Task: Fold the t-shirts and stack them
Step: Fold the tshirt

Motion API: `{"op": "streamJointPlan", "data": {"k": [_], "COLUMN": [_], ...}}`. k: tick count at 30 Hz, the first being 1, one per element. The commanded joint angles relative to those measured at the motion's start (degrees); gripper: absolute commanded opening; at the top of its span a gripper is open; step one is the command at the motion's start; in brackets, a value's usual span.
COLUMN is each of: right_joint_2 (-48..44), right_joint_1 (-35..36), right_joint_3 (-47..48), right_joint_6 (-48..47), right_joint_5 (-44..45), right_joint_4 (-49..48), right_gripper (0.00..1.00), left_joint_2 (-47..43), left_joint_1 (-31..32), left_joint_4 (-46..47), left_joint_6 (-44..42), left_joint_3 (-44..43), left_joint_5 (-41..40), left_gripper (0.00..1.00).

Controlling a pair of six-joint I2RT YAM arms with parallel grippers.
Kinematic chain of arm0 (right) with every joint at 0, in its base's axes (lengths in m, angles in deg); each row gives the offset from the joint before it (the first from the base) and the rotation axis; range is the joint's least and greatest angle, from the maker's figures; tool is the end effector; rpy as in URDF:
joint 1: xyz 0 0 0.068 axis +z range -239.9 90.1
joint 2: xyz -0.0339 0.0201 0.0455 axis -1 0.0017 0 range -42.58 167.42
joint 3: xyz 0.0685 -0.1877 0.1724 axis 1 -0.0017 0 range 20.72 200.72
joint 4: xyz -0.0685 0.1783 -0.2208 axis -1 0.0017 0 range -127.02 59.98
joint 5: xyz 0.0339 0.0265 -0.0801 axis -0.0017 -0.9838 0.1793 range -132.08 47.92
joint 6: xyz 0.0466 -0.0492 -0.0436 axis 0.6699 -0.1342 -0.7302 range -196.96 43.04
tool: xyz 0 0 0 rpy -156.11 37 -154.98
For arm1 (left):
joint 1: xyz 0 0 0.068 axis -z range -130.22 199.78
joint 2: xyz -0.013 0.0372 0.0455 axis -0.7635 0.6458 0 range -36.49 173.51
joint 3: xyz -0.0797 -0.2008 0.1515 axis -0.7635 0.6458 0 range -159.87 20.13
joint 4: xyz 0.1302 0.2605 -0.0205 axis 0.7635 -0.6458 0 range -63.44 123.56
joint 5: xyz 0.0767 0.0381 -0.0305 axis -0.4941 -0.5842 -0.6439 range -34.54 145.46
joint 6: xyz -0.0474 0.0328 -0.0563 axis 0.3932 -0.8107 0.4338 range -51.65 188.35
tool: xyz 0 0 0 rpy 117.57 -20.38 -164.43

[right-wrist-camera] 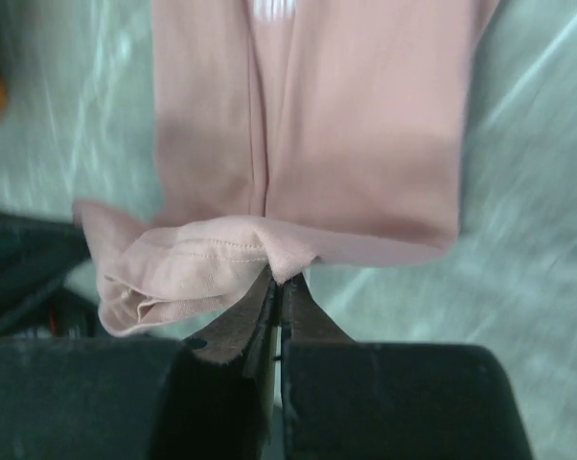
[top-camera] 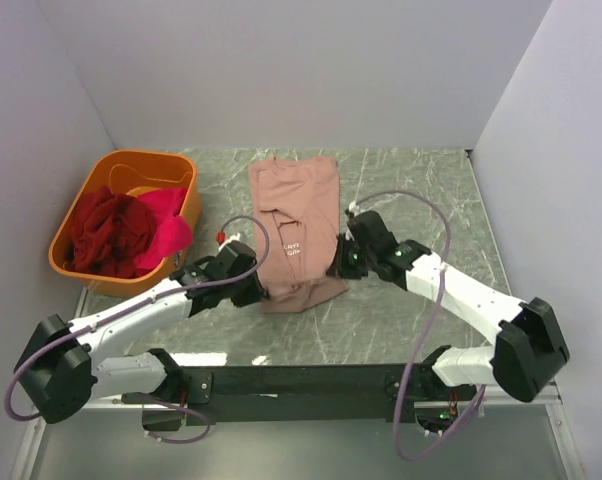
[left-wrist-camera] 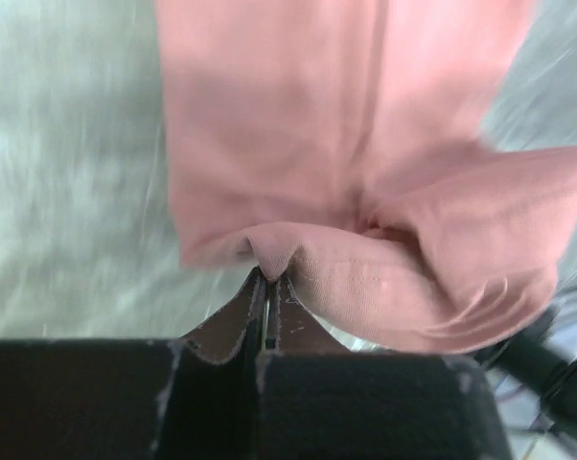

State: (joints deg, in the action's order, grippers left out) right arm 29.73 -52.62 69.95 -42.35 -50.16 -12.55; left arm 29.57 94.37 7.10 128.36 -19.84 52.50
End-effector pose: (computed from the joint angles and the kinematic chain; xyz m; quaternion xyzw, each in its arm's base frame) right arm 0.2469 0.2003 0.1971 -0.0472 0.9290 0.2651 0.2537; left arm 0.2015 -0.1936 0.1644 -0.1352 0.9371 -0.2390 0.2156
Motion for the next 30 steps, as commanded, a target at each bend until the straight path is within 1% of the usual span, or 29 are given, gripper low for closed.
{"op": "streamJointPlan", "data": {"k": [1,3,10,13,16,19,21,24,28,30], "right_joint_2": [4.84,8.88,20.05,24.01,27.43,30.51,32.1,34.47,37.98,39.13], "right_joint_1": [-2.12,-3.52,-6.25,-7.13,-8.27,-9.15,-9.59,-10.55,-11.43,-11.61], "right_joint_3": [7.53,10.43,23.26,26.52,29.33,32.23,33.2,34.87,38.65,39.62], "right_joint_6": [-1.12,-1.65,-3.85,-4.29,-4.46,-4.81,-4.9,-5.25,-5.43,-5.52], "right_joint_5": [7.98,9.3,11.15,12.21,10.98,10.71,11.41,9.93,8.25,8.16], "right_joint_4": [-4.95,-5.48,-4.61,-4.08,-3.73,-2.32,-2.32,-2.85,-1.53,-1.09], "right_gripper": [0.0,0.0,0.0,0.0,0.0,0.0,0.0,0.0,0.01,0.05], "left_joint_2": [1.78,3.71,15.49,19.88,24.1,27.1,29.28,32.19,33.87,35.0], "left_joint_1": [-3.46,-6.0,-11.72,-13.22,-14.8,-16.29,-17.08,-17.53,-18.05,-18.32], "left_joint_4": [8.6,9.49,13.18,13.27,12.14,11.69,12.22,11.17,11.43,11.43], "left_joint_6": [-4.19,-5.07,-10.17,-12.1,-13.69,-14.65,-15.62,-15.89,-16.06,-16.15], "left_joint_3": [-3.28,-4.59,-14.42,-19.0,-23.38,-25.94,-27.61,-29.9,-30.43,-31.22], "left_joint_5": [-3.37,-3.98,-5.21,-6.88,-7.67,-7.33,-5.58,-5.65,-5.04,-4.86], "left_gripper": [0.01,0.01,0.01,0.01,0.01,0.01,0.01,0.01,0.01,0.08]}}
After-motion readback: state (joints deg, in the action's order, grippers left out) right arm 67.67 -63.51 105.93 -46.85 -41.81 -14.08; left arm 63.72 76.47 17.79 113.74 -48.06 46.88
